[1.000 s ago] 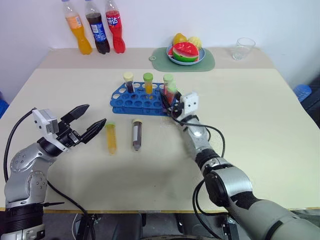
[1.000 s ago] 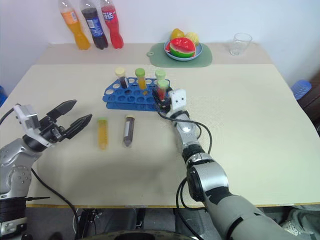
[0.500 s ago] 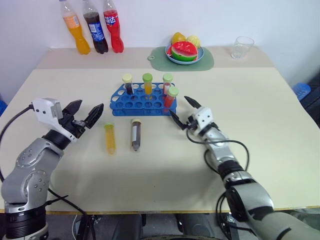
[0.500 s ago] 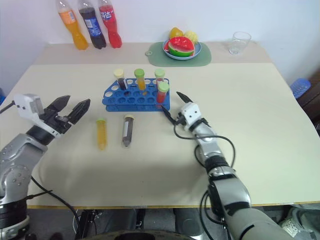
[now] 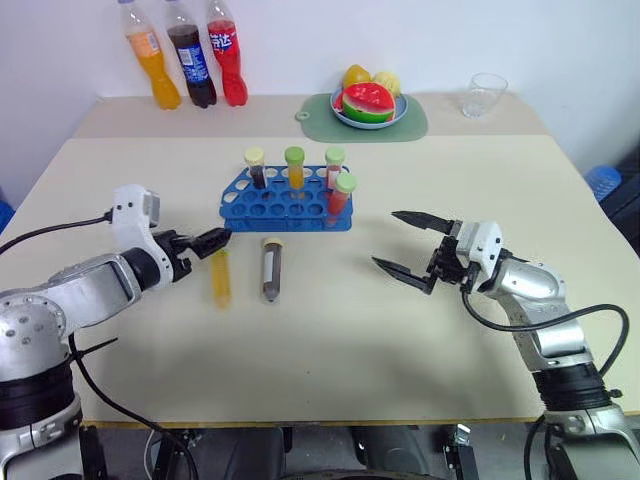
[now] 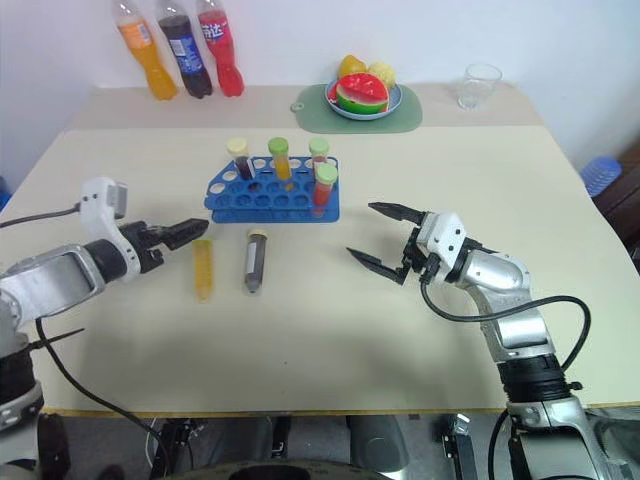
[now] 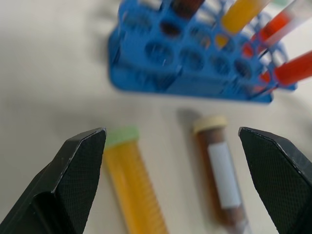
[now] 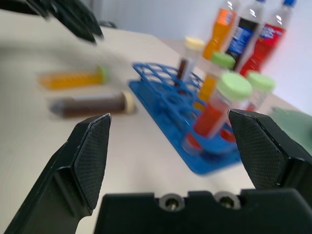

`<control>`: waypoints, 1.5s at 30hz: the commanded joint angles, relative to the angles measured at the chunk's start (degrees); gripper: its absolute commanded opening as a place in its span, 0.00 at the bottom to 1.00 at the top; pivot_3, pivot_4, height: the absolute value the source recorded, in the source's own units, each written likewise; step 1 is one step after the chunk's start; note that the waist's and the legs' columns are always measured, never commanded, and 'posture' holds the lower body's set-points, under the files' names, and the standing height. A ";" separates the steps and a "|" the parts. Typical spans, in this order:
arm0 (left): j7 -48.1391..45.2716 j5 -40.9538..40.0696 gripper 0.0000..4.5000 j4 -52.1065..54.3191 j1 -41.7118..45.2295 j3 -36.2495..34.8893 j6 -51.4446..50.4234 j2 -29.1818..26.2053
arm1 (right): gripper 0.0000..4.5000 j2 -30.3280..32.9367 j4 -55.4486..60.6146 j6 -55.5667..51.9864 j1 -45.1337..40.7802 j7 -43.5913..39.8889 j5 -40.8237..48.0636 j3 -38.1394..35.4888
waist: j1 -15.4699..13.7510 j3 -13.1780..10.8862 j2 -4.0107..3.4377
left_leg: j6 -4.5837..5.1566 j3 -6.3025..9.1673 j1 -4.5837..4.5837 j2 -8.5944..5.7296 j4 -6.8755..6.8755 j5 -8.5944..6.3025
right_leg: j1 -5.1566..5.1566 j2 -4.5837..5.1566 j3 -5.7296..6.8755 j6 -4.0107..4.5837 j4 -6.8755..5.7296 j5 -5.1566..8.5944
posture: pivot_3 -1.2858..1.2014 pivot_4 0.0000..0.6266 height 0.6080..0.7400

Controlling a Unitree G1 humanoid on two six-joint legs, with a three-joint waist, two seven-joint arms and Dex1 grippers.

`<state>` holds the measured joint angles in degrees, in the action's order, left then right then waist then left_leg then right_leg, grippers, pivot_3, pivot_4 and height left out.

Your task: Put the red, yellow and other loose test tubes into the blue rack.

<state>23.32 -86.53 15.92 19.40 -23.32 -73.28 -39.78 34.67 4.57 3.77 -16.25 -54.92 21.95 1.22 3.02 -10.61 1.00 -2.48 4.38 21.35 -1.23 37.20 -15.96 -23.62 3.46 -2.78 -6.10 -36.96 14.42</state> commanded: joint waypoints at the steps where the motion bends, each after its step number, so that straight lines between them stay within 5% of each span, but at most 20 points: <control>1: 10.18 -8.88 1.00 -2.13 2.13 2.46 1.92 -3.04 | 0.94 1.17 4.43 -2.71 0.50 -0.84 2.10 -1.50 | -0.61 0.00 0.00 | 0.00 0.00 0.00 -0.01 0.00 0.00 | 0.00 0.00 0.00 0.00 0.01 0.00 | 0.52 0.24 1.00; 8: 26.46 -26.47 1.00 -7.26 6.20 11.53 9.19 -10.16 | 0.94 5.16 10.96 -10.98 1.44 -6.13 7.15 -1.28 | -2.29 -0.03 0.04 | -0.02 0.02 0.08 -0.05 -0.02 0.00 | 0.00 0.12 0.02 0.02 0.18 0.01 | 0.52 0.24 1.00; 22: 38.88 -26.47 1.00 -24.98 20.28 19.11 2.54 -2.60 | 0.94 5.99 8.53 -12.27 -1.87 -10.86 6.14 -1.48 | -2.39 -0.03 0.05 | -0.07 0.09 0.14 -0.27 -0.05 0.03 | 0.15 0.11 0.20 0.00 0.56 -0.01 | 0.52 0.24 1.00; 34: 55.46 -26.47 1.00 -35.61 25.41 14.99 -1.54 8.60 | 0.94 5.77 8.55 -11.40 -1.22 -9.87 5.26 -2.43 | -2.46 -0.02 0.07 | -0.33 0.13 0.15 -0.28 -0.04 0.18 | 0.17 0.13 0.22 -0.02 0.58 -0.02 | 0.52 0.24 1.00; 38: 62.28 -26.47 0.72 -36.47 25.01 13.20 -1.24 10.49 | 0.95 5.65 8.54 -11.16 -1.06 -9.13 5.22 -2.64 | -2.42 -0.02 0.07 | -0.38 0.12 0.14 -0.29 -0.05 0.20 | 0.16 0.14 0.21 -0.02 0.58 -0.02 | 0.52 0.24 1.00; 43: 65.59 -26.47 0.20 -36.21 24.49 10.80 -1.43 12.71 | 0.95 5.64 8.71 -10.91 -0.48 -8.75 5.13 -2.61 | -2.52 -0.02 0.07 | -0.40 0.11 0.15 -0.30 -0.04 0.21 | 0.17 0.15 0.22 -0.03 0.59 -0.02 | 0.52 0.24 1.00; 45: 64.95 -26.47 0.18 -35.71 24.25 10.29 -1.98 12.74 | 0.95 5.65 8.42 -10.75 -0.56 -8.63 5.04 -2.62 | -2.46 -0.02 0.07 | -0.41 0.12 0.14 -0.31 -0.04 0.22 | 0.17 0.14 0.22 -0.03 0.59 -0.03 | 0.52 0.24 1.00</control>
<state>86.97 -112.78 -20.27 44.16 -12.24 -74.67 -26.95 40.15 12.00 -8.01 -16.76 -63.82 27.11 0.50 0.56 -10.63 1.08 -2.91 4.49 21.49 -1.54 37.15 -15.73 -23.44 3.60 -2.56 -6.12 -36.37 14.40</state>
